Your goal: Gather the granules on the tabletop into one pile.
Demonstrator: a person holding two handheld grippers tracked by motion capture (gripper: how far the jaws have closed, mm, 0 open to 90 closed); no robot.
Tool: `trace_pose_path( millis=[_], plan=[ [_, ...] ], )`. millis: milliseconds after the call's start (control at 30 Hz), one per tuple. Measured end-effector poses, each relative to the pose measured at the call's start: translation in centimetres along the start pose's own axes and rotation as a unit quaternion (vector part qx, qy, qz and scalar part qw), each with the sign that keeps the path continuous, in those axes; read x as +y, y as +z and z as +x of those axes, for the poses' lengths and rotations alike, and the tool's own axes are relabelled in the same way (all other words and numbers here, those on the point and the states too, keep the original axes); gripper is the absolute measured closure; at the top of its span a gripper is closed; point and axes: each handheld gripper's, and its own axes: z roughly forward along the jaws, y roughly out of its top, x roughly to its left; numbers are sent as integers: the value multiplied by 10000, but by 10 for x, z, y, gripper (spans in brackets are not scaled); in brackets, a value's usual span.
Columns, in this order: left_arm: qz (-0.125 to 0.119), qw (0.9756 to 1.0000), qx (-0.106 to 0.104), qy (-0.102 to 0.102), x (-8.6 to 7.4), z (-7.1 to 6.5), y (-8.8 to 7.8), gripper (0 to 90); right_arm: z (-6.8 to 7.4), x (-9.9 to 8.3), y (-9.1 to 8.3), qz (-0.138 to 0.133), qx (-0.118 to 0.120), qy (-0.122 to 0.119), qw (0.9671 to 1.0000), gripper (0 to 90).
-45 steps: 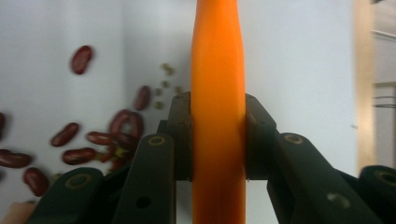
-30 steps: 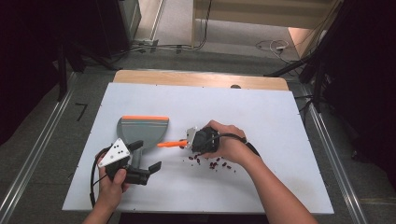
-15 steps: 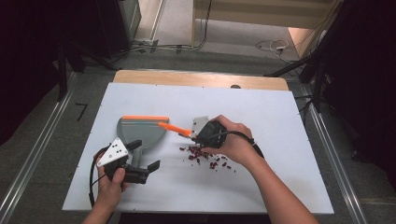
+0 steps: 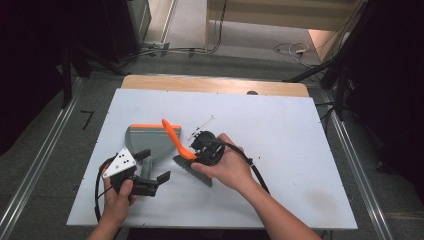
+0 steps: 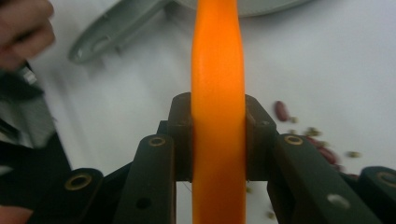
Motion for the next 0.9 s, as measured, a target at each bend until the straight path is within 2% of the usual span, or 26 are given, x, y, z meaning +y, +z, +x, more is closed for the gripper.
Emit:
trace_pose_path(
  millis=[67,133,167,200,233,300,367,467,633,900],
  plan=[
    [-5,10000,-1,10,0,0,0,0,-3,1,8,-25,152,295,9994,685],
    [-9,10000,-2,-5,0,1,0,0,-9,0,16,-28,204,541,9983,685],
    [1,10000,-2,-2,0,1,-1,0,-16,-2,21,-49,117,679,9976,686],
    [-4,10000,-5,-3,0,1,-1,0,-19,-3,23,-50,-63,731,9973,687],
    [-5,10000,-9,-7,0,1,-1,0,-19,-3,23,-50,-63,731,9973,687],
    [17,10000,-12,-18,-1,1,-1,0,-33,-8,24,-111,-238,863,9959,681],
    [31,10000,-26,-23,-1,2,0,0,-36,-10,25,-112,-307,896,9954,679],
    [39,10000,-20,-12,-1,0,1,0,-44,-15,24,-101,-377,1019,9940,672],
    [50,10000,-24,9,-1,-1,1,0,-55,-22,21,-90,-329,1234,9918,668],
    [51,10000,-25,5,-1,-1,1,0,-70,-36,10,-123,-477,1511,9873,666]
  ],
)
